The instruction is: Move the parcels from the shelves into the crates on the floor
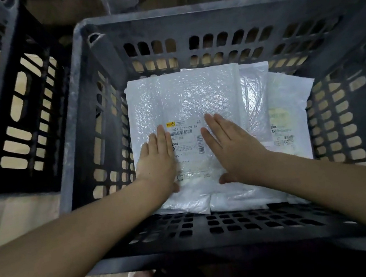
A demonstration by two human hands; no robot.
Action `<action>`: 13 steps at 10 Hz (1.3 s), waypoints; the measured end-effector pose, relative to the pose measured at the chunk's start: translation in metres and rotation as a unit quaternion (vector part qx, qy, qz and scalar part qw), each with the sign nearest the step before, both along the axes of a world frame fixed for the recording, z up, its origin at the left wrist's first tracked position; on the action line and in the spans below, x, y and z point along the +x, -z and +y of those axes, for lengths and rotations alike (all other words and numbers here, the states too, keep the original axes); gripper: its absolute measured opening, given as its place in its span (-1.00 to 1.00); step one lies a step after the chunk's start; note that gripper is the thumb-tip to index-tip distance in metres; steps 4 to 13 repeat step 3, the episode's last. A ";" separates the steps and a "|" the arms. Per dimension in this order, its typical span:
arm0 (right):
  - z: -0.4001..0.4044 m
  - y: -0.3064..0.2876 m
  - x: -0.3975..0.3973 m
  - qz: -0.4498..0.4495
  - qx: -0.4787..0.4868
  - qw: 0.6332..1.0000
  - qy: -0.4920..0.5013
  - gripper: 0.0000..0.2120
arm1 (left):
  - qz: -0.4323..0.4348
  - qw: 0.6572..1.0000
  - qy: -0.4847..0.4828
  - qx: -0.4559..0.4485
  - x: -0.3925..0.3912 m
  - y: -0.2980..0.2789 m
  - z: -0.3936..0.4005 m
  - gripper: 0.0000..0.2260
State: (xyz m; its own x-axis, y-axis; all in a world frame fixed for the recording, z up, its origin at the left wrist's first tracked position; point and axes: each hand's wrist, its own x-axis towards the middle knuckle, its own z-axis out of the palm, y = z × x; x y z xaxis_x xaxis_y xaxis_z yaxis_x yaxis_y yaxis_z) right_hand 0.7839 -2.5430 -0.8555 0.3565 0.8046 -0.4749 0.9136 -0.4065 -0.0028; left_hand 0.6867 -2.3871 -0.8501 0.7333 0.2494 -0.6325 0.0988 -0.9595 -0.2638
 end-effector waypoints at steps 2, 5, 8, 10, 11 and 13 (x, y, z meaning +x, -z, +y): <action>0.012 -0.059 0.016 0.070 -0.101 0.992 -0.012 0.01 | 0.013 0.987 -0.112 -0.113 -0.002 -0.044 0.007 -0.15; 0.019 -0.123 0.033 0.067 -0.106 0.992 -0.008 -0.14 | 0.016 0.975 -0.164 -0.148 -0.005 -0.103 0.012 -0.20; 0.019 -0.123 0.033 0.067 -0.106 0.992 -0.008 -0.14 | 0.016 0.975 -0.164 -0.148 -0.005 -0.103 0.012 -0.20; 0.019 -0.123 0.033 0.067 -0.106 0.992 -0.008 -0.14 | 0.016 0.975 -0.164 -0.148 -0.005 -0.103 0.012 -0.20; 0.019 -0.123 0.033 0.067 -0.106 0.992 -0.008 -0.14 | 0.016 0.975 -0.164 -0.148 -0.005 -0.103 0.012 -0.20; 0.019 -0.123 0.033 0.067 -0.106 0.992 -0.008 -0.14 | 0.016 0.975 -0.164 -0.148 -0.005 -0.103 0.012 -0.20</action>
